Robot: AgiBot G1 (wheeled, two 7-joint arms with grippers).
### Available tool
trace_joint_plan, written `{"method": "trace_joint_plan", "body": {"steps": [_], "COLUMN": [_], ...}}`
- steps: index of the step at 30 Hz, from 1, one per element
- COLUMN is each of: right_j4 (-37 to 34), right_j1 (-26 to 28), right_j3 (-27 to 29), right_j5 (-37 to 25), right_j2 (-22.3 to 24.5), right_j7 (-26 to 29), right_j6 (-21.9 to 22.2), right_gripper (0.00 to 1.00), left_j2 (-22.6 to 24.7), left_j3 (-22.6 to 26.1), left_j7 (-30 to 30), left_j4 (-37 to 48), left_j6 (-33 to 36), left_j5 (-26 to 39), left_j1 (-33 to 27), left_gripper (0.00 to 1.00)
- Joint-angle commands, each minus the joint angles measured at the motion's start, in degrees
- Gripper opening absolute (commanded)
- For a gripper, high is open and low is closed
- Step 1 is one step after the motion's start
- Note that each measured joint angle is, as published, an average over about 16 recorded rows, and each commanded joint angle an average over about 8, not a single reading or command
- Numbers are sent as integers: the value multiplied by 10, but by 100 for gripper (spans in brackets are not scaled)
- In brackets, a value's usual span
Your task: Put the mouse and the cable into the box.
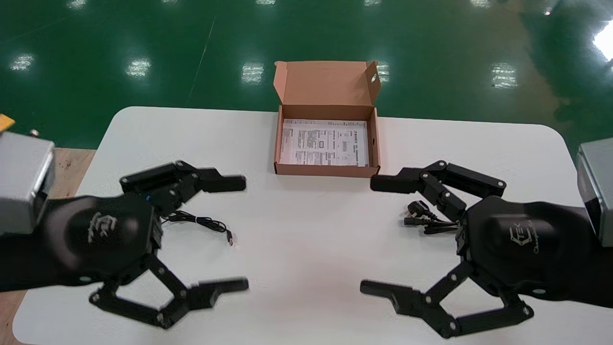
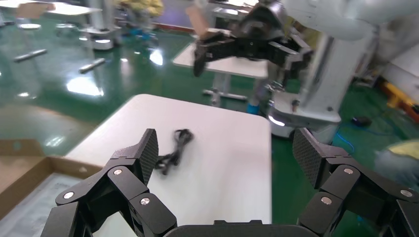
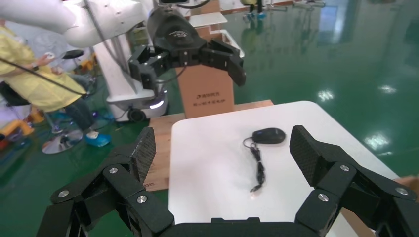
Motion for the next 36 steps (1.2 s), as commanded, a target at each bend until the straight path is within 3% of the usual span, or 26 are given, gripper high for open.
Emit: {"method": "trace_joint_plan", "body": {"steps": [1, 9, 17, 25, 36], "right_j4": [1, -107, -272, -435, -576], "right_j1": [-2, 67, 150, 219, 273], "right_j3": [-1, -34, -100, -141, -160], "right_j5": [-3, -169, -305, -390, -447], "right_j2": [2, 15, -15, -66, -129], "right_j7": [2, -198, -379, -495, -572], "right_j6": [0, -33, -32, 6, 128], "right_gripper": [100, 100, 100, 100, 100], "left_j2": [2, 61, 135, 193, 235], "left_j3": [11, 155, 254, 281, 288], "left_j7": [-5, -3, 77, 197, 321], "left_j4": [-6, 74, 269, 461, 621], "left_j6": [12, 27, 12, -31, -106], "left_j5": [18, 232, 382, 438, 458], "left_j1": [-13, -172, -284, -326, -341], "left_gripper": [100, 100, 100, 100, 100]}}
